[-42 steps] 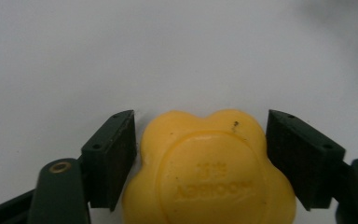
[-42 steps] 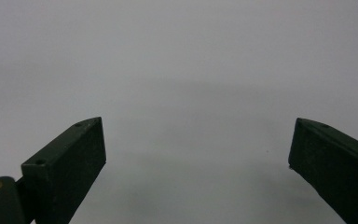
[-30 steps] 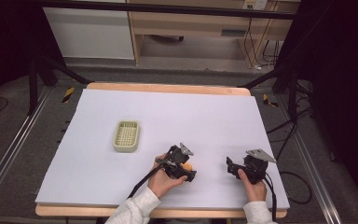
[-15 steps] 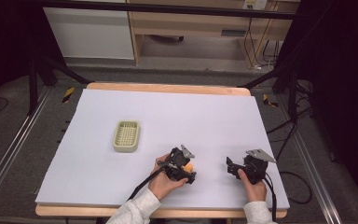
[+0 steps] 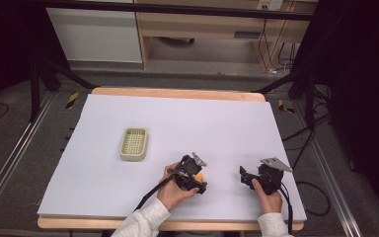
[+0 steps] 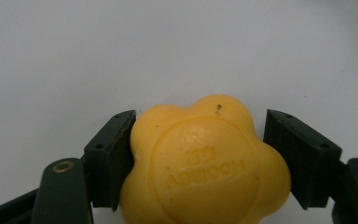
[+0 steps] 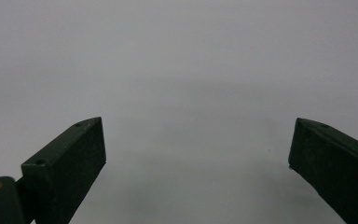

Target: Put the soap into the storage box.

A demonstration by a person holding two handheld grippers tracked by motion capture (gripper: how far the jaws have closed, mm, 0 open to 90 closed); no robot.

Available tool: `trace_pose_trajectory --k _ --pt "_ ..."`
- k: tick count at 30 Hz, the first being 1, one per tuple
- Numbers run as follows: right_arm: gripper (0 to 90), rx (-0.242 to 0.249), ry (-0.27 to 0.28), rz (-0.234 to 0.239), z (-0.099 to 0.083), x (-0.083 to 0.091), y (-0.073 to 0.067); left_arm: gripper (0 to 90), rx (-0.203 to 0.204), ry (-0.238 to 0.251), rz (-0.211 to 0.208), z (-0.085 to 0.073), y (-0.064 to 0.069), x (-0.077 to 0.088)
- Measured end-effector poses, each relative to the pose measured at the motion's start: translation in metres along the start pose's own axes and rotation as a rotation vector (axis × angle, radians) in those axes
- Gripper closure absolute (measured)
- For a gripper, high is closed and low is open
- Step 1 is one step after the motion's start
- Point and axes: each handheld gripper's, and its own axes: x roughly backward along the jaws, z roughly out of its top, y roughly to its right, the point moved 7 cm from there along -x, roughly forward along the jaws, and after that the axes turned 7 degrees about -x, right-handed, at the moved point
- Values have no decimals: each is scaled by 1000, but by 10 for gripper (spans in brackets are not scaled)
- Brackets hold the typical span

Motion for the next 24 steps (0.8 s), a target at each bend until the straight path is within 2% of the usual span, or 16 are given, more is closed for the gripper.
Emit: trace_pose_trajectory --k 8,11,14,20,23,24 --pt "43 0 -1 -1 0 0 0 272 4 22 -3 2 -7 14" --pt "44 0 0 0 0 0 0 272 8 17 -6 0 -9 16" --pt "44 -1 0 -1 0 0 0 272 -9 -9 -9 -7 -8 12" --pt "44 0 -1 0 0 0 0 272 -19 -6 -28 -12 -9 11" --pt "44 -1 -1 -1 0 0 0 271 -54 -8 -32 -14 -8 12" --pt "44 -1 -1 -1 0 0 0 271 -53 2 -36 -14 -8 14"
